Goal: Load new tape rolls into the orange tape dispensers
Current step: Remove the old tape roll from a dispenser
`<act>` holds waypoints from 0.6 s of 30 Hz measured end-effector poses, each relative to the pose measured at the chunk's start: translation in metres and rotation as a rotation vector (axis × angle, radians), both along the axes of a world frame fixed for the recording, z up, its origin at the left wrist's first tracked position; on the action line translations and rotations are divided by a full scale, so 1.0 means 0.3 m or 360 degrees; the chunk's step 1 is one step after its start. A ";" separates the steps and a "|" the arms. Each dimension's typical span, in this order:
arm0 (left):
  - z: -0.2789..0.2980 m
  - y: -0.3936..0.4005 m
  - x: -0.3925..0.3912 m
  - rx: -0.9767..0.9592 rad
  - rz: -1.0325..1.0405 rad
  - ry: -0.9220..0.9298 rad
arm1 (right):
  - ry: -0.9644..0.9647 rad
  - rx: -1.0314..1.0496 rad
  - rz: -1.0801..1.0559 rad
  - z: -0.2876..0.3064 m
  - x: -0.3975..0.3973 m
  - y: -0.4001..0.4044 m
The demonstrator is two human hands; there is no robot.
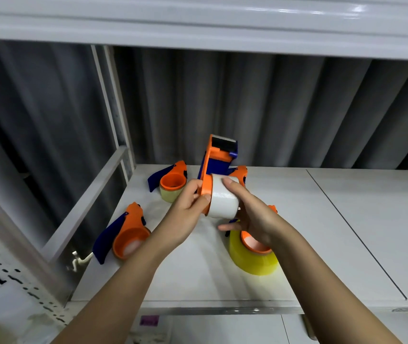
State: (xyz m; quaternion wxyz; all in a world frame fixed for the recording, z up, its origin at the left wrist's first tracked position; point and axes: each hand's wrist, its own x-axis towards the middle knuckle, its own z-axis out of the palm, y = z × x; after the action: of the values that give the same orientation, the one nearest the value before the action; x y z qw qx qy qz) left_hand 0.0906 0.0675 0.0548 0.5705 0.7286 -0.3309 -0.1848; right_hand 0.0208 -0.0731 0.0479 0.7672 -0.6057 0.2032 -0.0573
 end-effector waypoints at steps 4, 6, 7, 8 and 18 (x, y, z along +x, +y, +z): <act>0.003 0.001 0.007 -0.0064 0.0069 0.0094 | -0.0127 -0.0286 -0.0089 -0.012 0.006 0.013; -0.002 -0.002 0.030 -0.0107 0.0198 0.0315 | -0.0303 -0.0632 -0.0139 -0.024 0.002 0.014; -0.003 0.001 0.043 -0.0141 0.0287 0.0515 | -0.0391 -0.0882 -0.0121 -0.028 -0.002 0.008; -0.005 0.006 0.054 -0.0176 0.0348 0.0703 | -0.0444 -0.1121 -0.0076 -0.032 -0.006 -0.001; -0.006 -0.005 0.035 -0.0073 0.0144 0.0166 | -0.0007 -0.0299 0.0003 0.004 0.004 -0.003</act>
State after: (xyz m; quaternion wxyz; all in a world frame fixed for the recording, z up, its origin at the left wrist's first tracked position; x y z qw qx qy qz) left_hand 0.1011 0.0659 0.0528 0.6113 0.7189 -0.2716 -0.1888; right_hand 0.0219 -0.0740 0.0492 0.7075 -0.6750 0.1948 -0.0767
